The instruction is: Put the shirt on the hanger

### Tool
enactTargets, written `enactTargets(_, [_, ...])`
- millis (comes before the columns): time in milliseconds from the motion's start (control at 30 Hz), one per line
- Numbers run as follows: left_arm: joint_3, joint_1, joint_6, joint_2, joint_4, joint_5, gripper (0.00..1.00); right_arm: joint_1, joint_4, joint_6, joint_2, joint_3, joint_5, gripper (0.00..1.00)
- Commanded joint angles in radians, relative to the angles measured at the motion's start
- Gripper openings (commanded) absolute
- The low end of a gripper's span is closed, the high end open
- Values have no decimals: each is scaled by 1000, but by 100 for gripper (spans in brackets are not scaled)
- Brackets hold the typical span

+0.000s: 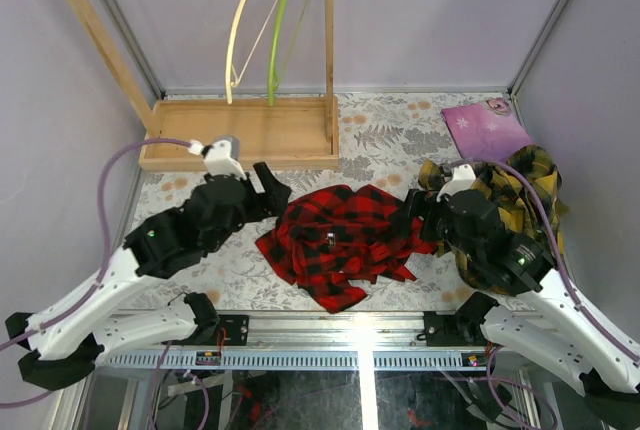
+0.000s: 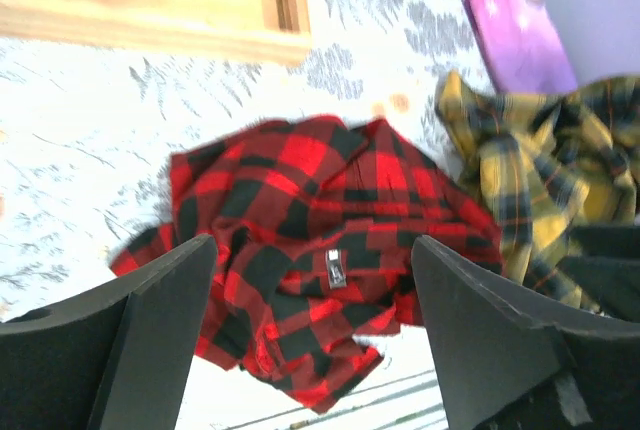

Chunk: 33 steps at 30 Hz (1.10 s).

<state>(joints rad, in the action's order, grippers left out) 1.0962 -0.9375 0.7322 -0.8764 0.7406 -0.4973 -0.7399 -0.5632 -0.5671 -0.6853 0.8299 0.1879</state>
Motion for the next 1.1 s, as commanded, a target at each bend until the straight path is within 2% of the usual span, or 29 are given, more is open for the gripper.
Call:
enactTargets(0, [136,60,-127,0,102,-110,79,0,28,-53,34,30,17,96])
enactTargets(267, [538,203,-364,-178,100,-185,84,-1,40,-67,31,-16,-73,100])
enactTargets(467, [812,315,-477,-366,47,-109,85,0,59,-49,99,-71,-121,99])
enactTargets(567, [852,366,-525,-411,-37,-24,89,-1,39,-24,110,-77,-120,99])
enactTargets(700, [894,423,-577,-457,-111,29,90,-1,31,6,123,-83,-166,99])
enactTargets(833, [924,514,-602,-507,-132,129,81,0,24,50,122,-92,-247,99])
enactTargets(1067, [873,689,-563,-548,-197,367,65,0,15,91,106,-114,-333,100])
